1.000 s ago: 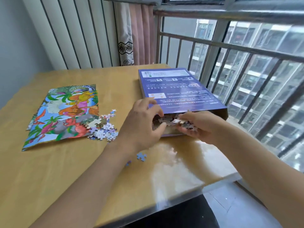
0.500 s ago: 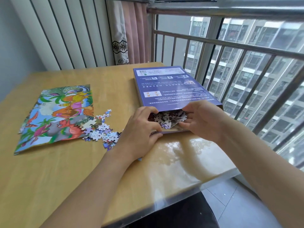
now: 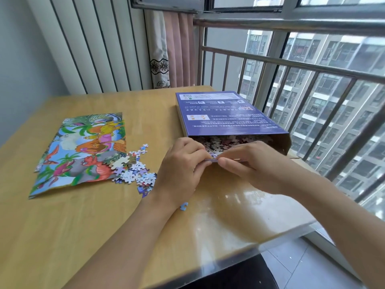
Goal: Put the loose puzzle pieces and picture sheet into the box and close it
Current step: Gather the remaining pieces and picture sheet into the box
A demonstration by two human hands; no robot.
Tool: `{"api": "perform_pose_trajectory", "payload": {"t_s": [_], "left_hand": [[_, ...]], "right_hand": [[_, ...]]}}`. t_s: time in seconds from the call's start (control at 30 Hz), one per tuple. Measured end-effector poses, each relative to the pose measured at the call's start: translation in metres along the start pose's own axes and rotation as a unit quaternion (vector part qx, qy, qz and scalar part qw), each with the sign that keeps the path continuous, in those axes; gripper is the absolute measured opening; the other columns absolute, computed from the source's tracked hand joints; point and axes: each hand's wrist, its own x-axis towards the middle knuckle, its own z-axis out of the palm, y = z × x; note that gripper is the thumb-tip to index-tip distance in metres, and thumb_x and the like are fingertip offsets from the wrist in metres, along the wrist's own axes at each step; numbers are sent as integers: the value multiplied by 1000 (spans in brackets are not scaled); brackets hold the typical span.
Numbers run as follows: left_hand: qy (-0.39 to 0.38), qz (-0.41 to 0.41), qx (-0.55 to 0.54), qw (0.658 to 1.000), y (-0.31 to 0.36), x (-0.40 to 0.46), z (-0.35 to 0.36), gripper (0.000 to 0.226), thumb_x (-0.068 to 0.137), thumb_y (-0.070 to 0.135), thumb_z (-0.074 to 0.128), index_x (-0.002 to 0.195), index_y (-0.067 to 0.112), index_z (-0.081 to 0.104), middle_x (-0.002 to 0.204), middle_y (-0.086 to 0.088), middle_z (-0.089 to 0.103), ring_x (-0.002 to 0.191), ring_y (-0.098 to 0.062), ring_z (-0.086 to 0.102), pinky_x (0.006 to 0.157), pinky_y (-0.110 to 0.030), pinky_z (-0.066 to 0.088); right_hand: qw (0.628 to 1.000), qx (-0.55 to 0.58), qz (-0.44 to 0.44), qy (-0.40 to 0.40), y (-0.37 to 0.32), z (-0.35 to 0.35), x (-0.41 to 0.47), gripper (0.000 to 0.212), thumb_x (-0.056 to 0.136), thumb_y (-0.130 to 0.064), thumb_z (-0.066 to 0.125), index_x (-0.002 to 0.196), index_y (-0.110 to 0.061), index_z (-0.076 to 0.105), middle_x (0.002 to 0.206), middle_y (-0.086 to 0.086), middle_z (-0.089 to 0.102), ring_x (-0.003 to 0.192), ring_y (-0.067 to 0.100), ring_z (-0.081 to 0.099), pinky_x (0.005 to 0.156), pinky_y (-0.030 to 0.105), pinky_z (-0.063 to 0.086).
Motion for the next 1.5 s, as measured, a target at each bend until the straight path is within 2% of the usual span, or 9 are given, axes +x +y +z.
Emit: {"api": "perform_pose_trajectory", "payload": {"t_s": [0.2,0.33,0.47,0.63,0.8,0.9,1.07,1.3,1.5], "left_hand": [[47,7,13,999,-3,5,-8,8,92,18,70,87,13,72,86,6,66,97,-24,56,79,-43,49],[57,0,17,998,-10,7,-14,6,91,16,70,88,11,71,87,3,66,100,-25,57,82,-45,49],[68,-16,24,997,-16,6,-22,10,90,21,68,89,12,73,87,3,67,102,-23,58,81,-46,50],[80,-30,32,996,-21,7,-27,7,86,19,71,87,12,72,85,3,67,98,-23,59,78,-46,50],[99,-42,43,993,-17,8,-33,4,88,16,73,88,12,71,86,2,66,91,-23,56,80,-32,46],[124,-54,44,990,-9,11,-37,5,90,16,71,89,11,70,86,2,65,85,-21,52,79,-13,33],[184,-22,47,982,1,23,-48,7,91,14,72,92,7,72,93,-2,67,88,-23,54,87,-11,32],[157,-28,69,985,-15,32,-57,20,87,13,76,107,11,73,107,-2,68,96,-27,59,92,-14,33],[138,-52,64,987,-24,21,-52,13,89,12,72,102,12,75,101,-1,68,93,-25,58,84,-19,40]], "right_hand": [[968,101,146,-176,2,-20,34,92,76,-95,10,142,-47,50,150,-18,48,138,7,42,118,38,29],[967,74,177,-167,1,-28,54,91,79,-91,12,140,-39,55,141,-13,54,127,14,49,106,33,35],[993,41,62,-96,-15,-29,50,76,91,-76,21,115,-21,68,109,2,70,98,22,62,90,41,49],[979,-38,106,-172,-9,-26,37,95,74,-87,47,146,-26,47,148,-4,51,133,19,49,110,41,41],[984,-180,-9,5,27,-20,38,40,97,-26,61,137,-32,61,138,-12,62,127,15,57,99,37,51],[969,-216,-60,100,29,-20,37,34,97,-17,63,127,-32,69,126,-12,69,117,15,63,85,35,55],[942,-230,-92,228,22,-36,39,39,89,0,68,121,-23,73,113,-5,75,98,25,70,73,39,60],[943,-164,-78,279,23,-32,49,34,90,-1,68,117,-21,75,112,-3,76,101,25,70,76,43,60],[966,-142,-63,208,24,-16,51,41,89,1,64,121,-23,73,116,-2,75,108,23,70,77,46,60]]}}
